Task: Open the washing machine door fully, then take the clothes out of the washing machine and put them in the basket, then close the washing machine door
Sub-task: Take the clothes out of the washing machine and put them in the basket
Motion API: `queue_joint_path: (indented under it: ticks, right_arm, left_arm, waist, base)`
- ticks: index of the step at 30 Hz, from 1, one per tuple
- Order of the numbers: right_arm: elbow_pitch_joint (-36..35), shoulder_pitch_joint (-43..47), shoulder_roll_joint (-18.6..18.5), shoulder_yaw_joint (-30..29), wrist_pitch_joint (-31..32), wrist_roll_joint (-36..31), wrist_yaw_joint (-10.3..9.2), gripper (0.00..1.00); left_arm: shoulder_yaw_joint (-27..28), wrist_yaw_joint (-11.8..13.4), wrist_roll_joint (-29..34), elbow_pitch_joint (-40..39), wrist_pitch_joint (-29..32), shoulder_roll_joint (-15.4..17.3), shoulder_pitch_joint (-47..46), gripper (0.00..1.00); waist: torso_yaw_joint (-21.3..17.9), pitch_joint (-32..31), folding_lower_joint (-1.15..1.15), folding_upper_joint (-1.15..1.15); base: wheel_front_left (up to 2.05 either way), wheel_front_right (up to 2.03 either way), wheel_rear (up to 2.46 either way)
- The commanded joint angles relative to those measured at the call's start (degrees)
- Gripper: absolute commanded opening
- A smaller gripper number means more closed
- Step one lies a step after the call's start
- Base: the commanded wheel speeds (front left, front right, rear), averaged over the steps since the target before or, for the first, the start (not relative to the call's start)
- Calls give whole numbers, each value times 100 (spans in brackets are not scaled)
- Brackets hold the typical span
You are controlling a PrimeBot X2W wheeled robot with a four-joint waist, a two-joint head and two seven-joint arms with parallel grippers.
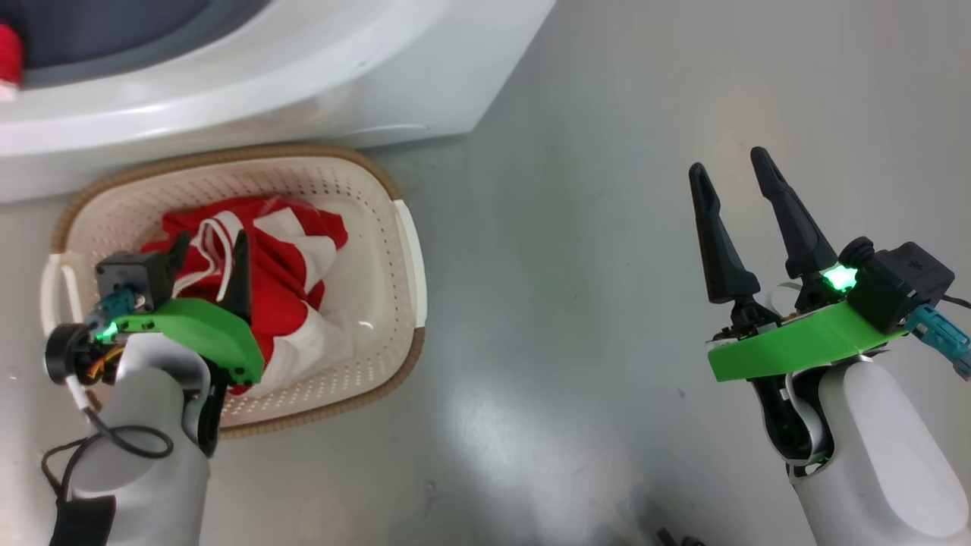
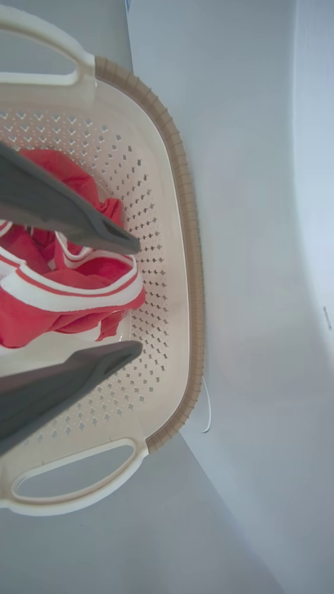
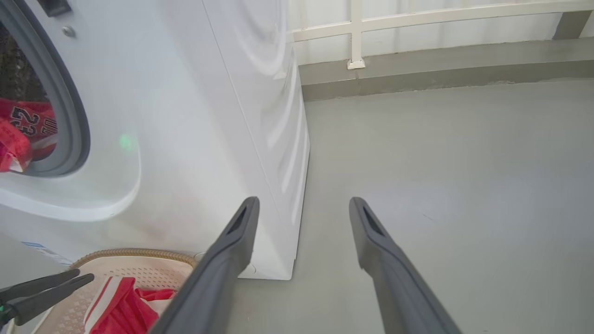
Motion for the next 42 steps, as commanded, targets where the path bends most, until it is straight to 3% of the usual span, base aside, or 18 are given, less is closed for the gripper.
queue_joint_path:
  ticks: [1, 22, 42]
  right_arm:
    - [-100, 191, -55, 100, -36, -53, 35, 100]
    - [110, 865, -371, 0, -36, -66, 35, 100]
    - [178, 1745, -512, -124, -36, -37, 35, 100]
  left_arm:
    - [162, -26, -46, -171, -30, 137, 250, 100]
    - [587, -31, 6, -2212, -30, -38, 1703, 100]
    - [912, -32, 320, -4132, -30, -211, 3242, 100]
  waist:
    - [119, -184, 0, 0]
    - [606, -1748, 0, 0]
    - [747, -3008, 0, 0]
  base:
    - [0, 0, 0]
    - [0, 0, 0]
    - [0, 0, 0]
